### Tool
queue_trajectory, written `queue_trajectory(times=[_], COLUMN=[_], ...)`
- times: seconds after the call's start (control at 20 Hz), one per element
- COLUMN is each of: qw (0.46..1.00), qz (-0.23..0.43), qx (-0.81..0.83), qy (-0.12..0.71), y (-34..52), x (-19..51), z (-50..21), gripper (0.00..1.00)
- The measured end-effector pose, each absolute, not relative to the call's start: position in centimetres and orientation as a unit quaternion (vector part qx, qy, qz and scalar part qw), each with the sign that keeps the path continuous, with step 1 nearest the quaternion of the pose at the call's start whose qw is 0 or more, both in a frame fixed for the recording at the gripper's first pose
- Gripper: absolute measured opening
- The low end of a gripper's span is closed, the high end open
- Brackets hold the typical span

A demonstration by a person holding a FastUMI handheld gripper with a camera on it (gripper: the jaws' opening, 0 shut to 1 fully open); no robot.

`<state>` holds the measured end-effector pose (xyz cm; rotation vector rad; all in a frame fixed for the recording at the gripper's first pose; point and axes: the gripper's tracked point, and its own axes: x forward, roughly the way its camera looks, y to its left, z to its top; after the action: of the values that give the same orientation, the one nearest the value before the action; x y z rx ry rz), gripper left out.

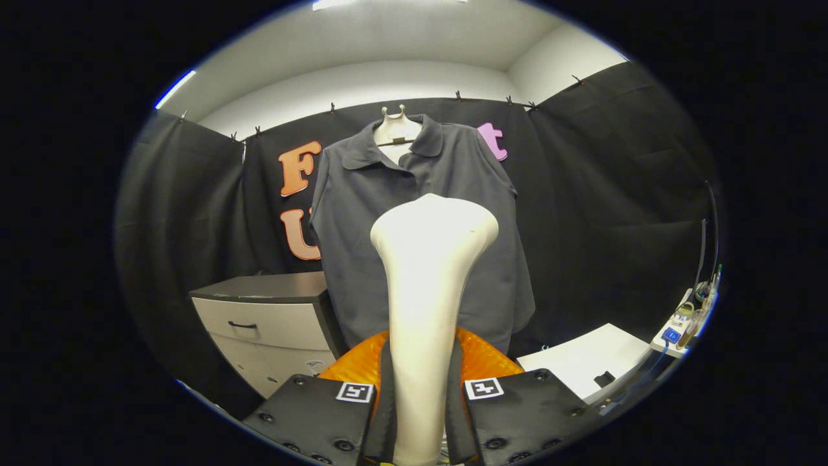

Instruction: Iron the clothes twice with a garment steamer, once on the left side and once on the right side.

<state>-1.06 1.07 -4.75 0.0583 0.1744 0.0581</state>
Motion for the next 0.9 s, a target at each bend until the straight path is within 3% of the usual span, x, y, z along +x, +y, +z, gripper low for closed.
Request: queue_trajectory(times=[0.9], qw=[0.997], qz=[0.046], qx=[0.015], qy=[0.062], y=[3.9], x=[-2.1], z=[-0.7], gripper=[0.38])
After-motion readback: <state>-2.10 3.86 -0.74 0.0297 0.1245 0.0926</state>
